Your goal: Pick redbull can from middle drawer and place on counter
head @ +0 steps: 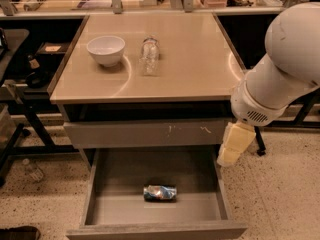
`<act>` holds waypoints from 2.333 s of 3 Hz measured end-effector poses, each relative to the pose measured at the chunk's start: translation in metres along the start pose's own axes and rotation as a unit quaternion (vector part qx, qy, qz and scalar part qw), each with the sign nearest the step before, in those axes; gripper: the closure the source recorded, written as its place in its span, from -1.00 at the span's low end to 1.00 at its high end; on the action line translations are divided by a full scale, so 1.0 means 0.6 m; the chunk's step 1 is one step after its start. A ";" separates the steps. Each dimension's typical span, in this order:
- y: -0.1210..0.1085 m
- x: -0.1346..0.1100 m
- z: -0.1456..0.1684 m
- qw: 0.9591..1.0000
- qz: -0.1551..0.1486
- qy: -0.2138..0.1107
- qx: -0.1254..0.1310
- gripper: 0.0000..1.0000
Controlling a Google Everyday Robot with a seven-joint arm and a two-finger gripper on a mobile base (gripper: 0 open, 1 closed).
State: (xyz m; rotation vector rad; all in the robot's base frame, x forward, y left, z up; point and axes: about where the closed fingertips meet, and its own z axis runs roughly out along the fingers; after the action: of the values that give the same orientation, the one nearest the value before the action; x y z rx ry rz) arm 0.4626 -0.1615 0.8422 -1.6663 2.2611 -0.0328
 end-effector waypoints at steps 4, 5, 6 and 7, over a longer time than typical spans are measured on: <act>0.136 -0.059 0.190 0.991 0.047 -0.070 -0.102 -1.00; 0.137 -0.060 0.193 0.991 0.048 -0.071 -0.103 -1.00; 0.141 -0.060 0.197 0.991 0.053 -0.072 -0.099 -1.00; 0.163 -0.069 0.250 0.987 0.079 -0.086 -0.110 -1.00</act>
Offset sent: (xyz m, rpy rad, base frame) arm -0.0430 0.0707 -0.1061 0.1959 0.1601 -0.0316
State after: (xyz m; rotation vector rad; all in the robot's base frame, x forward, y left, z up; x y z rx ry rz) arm 0.4245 -0.0658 0.6897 -1.5188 2.3223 0.3961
